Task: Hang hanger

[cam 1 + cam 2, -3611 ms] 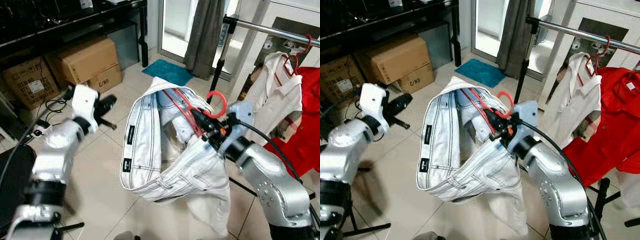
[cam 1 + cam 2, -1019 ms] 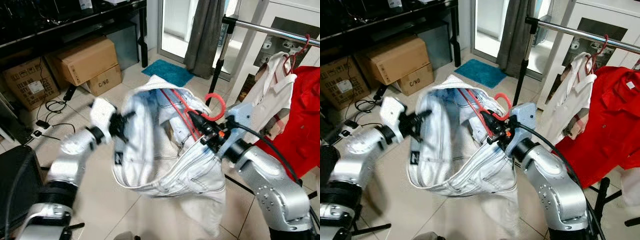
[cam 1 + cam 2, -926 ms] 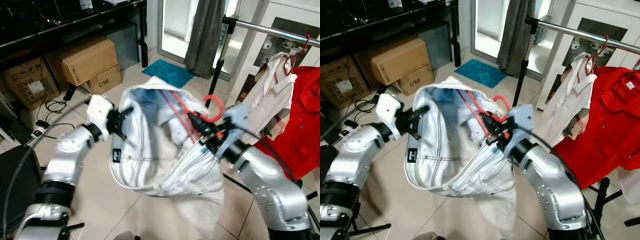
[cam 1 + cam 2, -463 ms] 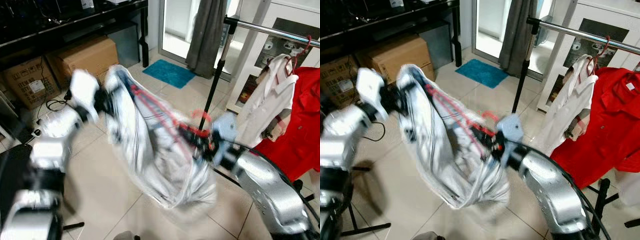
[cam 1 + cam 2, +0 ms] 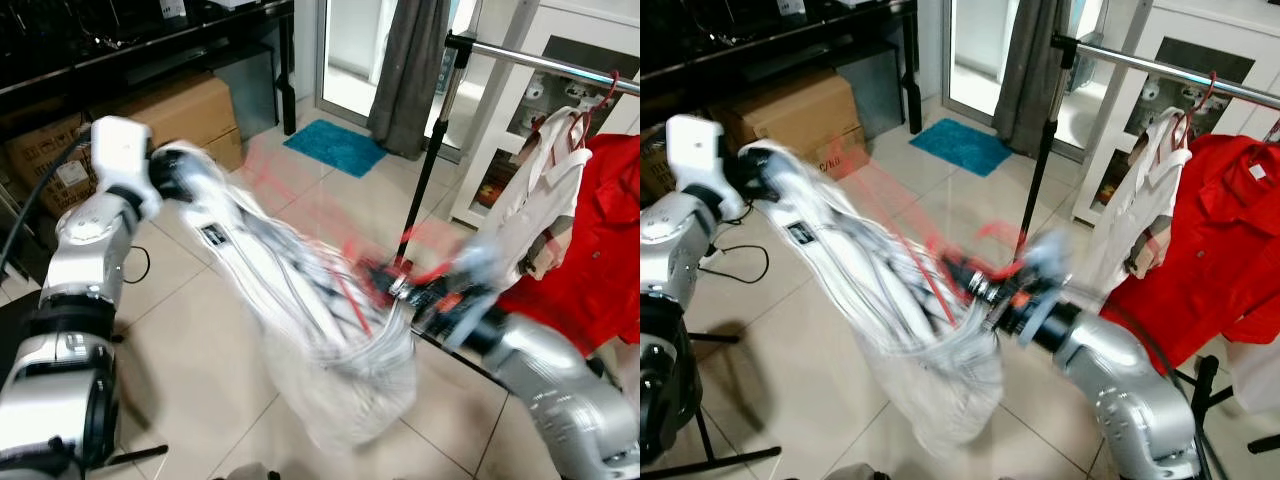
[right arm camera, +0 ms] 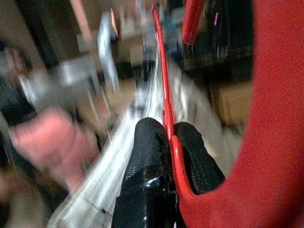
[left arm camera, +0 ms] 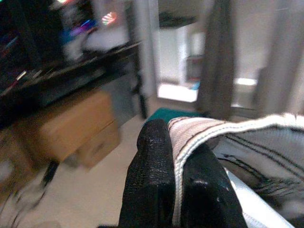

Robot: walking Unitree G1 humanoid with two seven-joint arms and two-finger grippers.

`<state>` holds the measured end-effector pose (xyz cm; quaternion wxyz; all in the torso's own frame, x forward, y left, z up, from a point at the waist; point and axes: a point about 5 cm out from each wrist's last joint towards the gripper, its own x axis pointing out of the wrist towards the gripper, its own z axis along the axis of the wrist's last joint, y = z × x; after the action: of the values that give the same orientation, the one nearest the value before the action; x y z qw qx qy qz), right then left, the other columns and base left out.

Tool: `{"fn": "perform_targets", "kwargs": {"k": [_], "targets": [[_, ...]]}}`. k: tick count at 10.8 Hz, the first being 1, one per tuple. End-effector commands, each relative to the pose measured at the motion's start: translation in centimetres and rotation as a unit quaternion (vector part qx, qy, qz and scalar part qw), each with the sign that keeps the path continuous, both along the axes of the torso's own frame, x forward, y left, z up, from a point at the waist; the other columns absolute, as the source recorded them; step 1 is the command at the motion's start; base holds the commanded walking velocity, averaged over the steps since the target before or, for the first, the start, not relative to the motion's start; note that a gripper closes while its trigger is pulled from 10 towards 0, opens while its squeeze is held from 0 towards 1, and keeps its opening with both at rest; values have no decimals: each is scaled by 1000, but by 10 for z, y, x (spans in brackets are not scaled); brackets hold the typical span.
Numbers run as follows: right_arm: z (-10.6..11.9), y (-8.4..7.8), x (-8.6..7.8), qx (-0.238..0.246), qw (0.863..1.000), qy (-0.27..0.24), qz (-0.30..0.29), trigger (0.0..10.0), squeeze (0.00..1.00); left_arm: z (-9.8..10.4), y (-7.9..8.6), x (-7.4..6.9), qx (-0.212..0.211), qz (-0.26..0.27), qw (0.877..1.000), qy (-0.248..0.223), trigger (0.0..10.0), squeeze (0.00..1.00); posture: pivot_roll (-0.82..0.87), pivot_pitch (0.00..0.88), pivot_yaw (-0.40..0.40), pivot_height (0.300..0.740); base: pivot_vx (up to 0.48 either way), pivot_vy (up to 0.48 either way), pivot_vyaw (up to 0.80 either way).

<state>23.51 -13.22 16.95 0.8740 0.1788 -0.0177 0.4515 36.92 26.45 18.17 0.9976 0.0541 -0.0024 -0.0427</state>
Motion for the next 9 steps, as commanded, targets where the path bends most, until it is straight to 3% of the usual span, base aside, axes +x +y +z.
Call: {"fn": "perform_targets", "kwargs": {"k": [1,2,3,6,7,8,9], "targets": [[13,-6,4,38,999,-16,-27,0,0,5,-4,3,-6,-8,1000,-8,0,0,-81,0,32,740,0,0,0],[18,-9,11,63,995,-24,-68,0,0,-2,-16,3,-10,-43,999,1,0,0,-87,0,38,740,0,0,0],[30,-16,30,124,975,-27,-183,0,0,-17,-53,-6,-15,-145,989,11,0,0,-90,0,49,740,0,0,0],[25,-13,43,108,963,-8,-245,0,0,-27,-87,-24,-32,-193,981,-1,0,0,-55,0,37,740,0,0,0],[17,-13,53,71,949,-6,-308,0,0,-26,-99,-38,-41,-215,976,-13,0,0,-45,0,24,740,0,0,0],[11,-12,59,39,942,-4,-333,0,0,-24,-101,-47,-50,-211,976,-19,0,0,-40,0,5,740,0,0,0],[-4,-11,63,-70,935,-16,-348,0,0,-26,-101,-55,-49,-203,978,-18,0,0,-34,0,-11,740,0,0,0]]}}
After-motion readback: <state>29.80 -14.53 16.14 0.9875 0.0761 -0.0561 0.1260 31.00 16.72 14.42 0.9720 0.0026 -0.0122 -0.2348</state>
